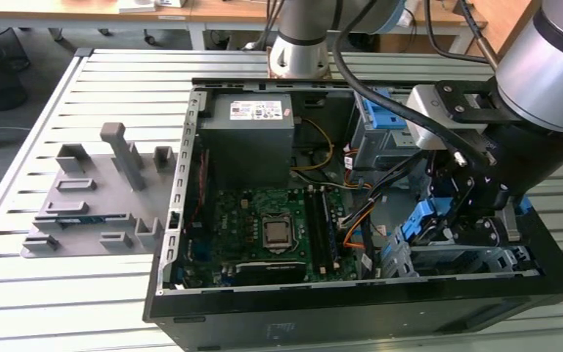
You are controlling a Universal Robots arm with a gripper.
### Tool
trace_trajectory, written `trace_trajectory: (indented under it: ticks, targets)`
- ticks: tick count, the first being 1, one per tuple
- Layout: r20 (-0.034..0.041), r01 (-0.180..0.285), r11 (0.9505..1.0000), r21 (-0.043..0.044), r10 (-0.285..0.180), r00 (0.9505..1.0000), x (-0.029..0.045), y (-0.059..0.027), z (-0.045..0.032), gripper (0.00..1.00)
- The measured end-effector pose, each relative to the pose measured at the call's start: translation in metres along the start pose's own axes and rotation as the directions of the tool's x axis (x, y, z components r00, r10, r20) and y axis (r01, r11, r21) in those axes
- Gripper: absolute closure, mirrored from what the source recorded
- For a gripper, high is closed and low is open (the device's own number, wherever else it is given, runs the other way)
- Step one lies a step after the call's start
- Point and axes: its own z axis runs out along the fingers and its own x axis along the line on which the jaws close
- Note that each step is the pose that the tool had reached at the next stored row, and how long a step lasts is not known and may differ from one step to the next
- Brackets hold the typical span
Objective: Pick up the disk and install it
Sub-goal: 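Insert the disk into the insertion slot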
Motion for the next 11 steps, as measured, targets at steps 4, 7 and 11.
trace_trajectory:
  ticks: [4, 7, 11]
  targets:
    - [0.0002, 0.000, 1.0000, 0.0000, 0.000, 1.0000, 0.0000, 0.0000, 0.0002, 0.64]
    - [0.0002, 0.000, 1.0000, 0.0000, 0.000, 1.0000, 0.0000, 0.0000, 0.0002, 0.64]
    - [0.0004, 0.000, 1.0000, 0.0001, 0.000, 1.0000, 0.0000, 0.0000, 0.0004, 0.56]
